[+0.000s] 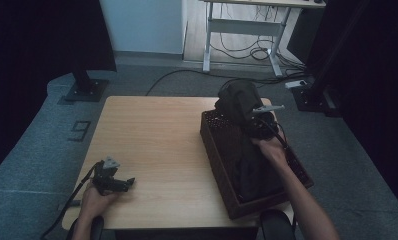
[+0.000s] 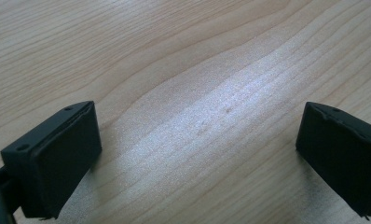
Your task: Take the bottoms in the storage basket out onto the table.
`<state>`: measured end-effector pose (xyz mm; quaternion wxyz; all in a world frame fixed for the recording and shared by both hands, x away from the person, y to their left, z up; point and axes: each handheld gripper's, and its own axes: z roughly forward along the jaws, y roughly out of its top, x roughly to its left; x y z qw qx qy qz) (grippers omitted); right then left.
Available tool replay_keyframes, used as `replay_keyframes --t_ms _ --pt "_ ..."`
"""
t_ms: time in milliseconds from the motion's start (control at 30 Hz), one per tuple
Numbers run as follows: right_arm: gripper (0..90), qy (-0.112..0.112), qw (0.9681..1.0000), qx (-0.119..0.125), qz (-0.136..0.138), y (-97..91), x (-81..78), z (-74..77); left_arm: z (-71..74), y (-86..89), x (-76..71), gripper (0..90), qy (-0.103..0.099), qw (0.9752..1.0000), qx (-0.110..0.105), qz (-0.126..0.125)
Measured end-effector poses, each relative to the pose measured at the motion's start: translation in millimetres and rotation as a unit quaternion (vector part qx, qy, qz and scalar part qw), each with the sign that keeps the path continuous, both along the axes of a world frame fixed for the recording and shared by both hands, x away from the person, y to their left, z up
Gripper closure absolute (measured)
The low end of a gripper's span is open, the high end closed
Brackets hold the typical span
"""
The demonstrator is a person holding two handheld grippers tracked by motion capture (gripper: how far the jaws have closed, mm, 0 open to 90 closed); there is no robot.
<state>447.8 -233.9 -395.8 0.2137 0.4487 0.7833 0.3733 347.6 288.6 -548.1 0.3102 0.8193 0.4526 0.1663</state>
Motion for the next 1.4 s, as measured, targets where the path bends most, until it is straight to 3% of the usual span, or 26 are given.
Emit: replay_keyframes --t_ms 467,1400 --pt "57.8 -0.009 0.9997 0.008 0.021 3.1 -3.6 51.9 0.2 0.1 -0.1 0.0 0.001 1.0 0.001 -0.001" --pt "57.8 -0.013 0.9995 0.011 0.027 20.8 -4.5 134.0 0.2 0.2 -0.1 0.0 0.001 1.0 0.001 -0.001"
